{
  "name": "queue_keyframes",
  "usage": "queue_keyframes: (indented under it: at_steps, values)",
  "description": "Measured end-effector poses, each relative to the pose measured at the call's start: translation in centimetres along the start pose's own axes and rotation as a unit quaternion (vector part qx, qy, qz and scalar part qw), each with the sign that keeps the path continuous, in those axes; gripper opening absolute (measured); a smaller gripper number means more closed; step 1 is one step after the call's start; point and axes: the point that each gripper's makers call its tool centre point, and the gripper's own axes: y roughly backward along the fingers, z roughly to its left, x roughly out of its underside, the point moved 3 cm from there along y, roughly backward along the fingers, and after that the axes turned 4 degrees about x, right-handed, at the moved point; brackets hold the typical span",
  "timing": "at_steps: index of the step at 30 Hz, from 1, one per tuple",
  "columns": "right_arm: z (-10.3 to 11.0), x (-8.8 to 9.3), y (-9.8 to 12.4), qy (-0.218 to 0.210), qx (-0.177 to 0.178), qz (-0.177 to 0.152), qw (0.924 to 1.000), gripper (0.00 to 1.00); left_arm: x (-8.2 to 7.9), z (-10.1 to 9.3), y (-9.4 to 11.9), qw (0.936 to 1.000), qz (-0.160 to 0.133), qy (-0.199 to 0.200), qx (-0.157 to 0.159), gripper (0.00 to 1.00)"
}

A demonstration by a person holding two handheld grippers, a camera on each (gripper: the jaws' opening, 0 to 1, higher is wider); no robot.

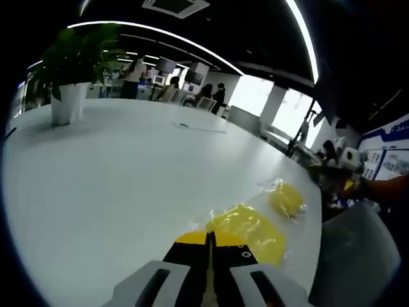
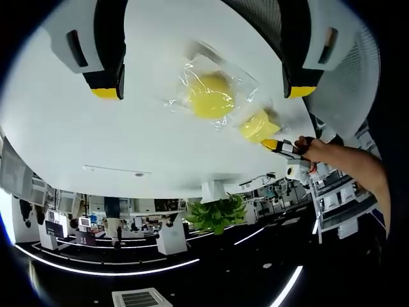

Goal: Compare the silicone blocks by pressing each to a similar depth, holding the contact briefly, and releasing to observe deformation and rebound differences across the visible hardness samples.

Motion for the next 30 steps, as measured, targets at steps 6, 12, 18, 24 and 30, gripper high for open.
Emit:
queue_keyframes:
  at_steps: [6,12,18,24,30]
  values:
    - [0.4,-0.5,-0.2,0.005,-0.008,-0.005,0.9999,0.96,-0.3,1.4,1.9,0.9960,-0.046,0.071,-0.029,0.43]
    - [-0.9,-0.5,-0.2,0.002,0.000,-0.003,1.0000,0.96,-2.9,0.7,5.1,0.9950,-0.090,-0.005,-0.044,0.70]
    - [-1.6,-1.4,0.4,0.009,0.002,-0.020,0.9998,0.96,-2.3,-1.8,6.9,0.9956,-0.067,-0.042,-0.051,1.00]
    - [-2.6,-1.1,1.1,-0.003,0.013,-0.018,0.9997,0.96,-1.4,-3.3,8.6,0.9933,-0.073,-0.066,-0.061,1.00]
    - [-3.1,-1.3,1.7,-0.004,0.013,-0.014,0.9998,0.96,-1.0,-3.7,10.7,0.9894,-0.089,-0.072,-0.089,1.00]
